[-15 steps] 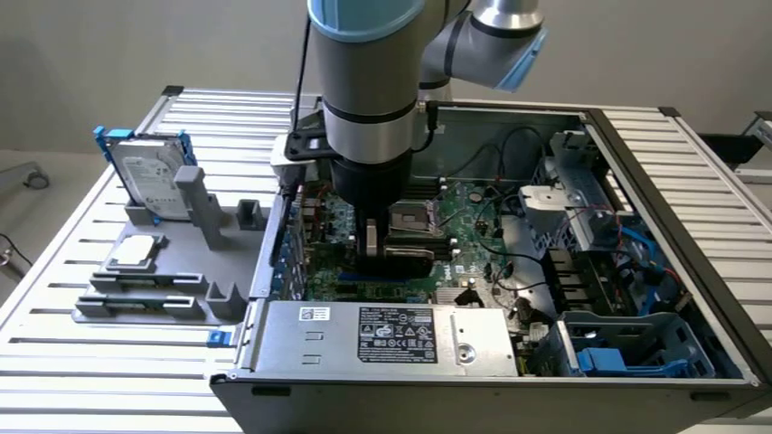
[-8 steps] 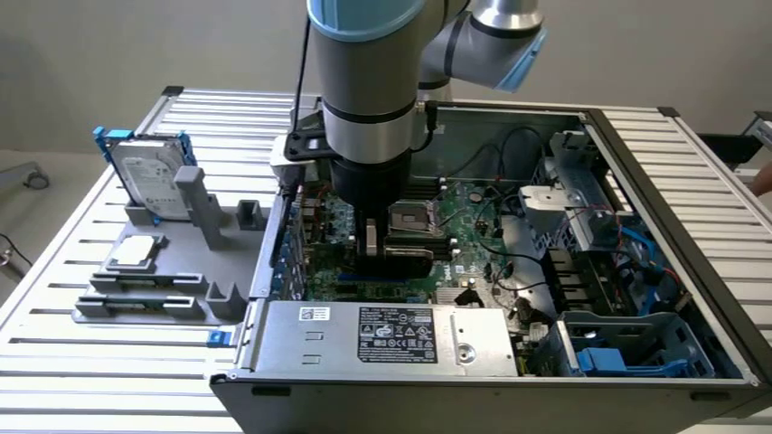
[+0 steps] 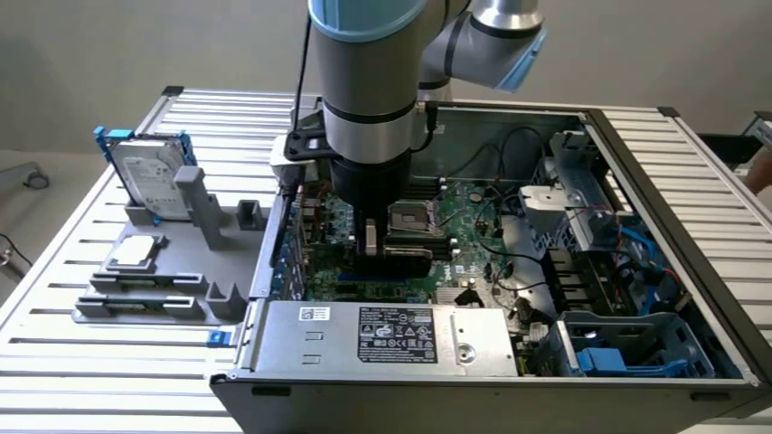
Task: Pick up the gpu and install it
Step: 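Insert the gpu into the slot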
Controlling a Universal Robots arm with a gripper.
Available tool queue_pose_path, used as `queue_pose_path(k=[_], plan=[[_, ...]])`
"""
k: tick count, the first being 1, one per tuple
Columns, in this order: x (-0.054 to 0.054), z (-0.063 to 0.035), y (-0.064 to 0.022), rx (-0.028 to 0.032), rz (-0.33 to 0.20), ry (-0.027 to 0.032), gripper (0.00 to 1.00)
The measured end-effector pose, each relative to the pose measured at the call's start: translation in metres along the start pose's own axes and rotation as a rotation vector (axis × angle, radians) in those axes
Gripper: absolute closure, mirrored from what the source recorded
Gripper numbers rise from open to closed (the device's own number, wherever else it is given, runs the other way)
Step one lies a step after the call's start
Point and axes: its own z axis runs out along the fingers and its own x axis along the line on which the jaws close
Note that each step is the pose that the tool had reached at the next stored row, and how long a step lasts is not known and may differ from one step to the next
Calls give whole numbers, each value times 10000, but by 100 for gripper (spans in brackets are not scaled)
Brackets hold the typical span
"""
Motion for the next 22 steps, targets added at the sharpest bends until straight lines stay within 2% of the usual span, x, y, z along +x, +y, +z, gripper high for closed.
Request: queue_pose_path(k=[8, 12, 14, 19, 20, 21, 22], plan=[[1, 29, 1, -13, -123, -7, 74], [2, 37, 1, -14, -158, -31, 74], [2, 37, 1, -16, -179, -66, 74], [0, 42, 1, -21, -198, -217, 73], [1, 40, 1, -24, -198, -230, 68], [2, 38, 1, -27, -199, -241, 68], [1, 38, 1, -28, -199, -255, 55]])
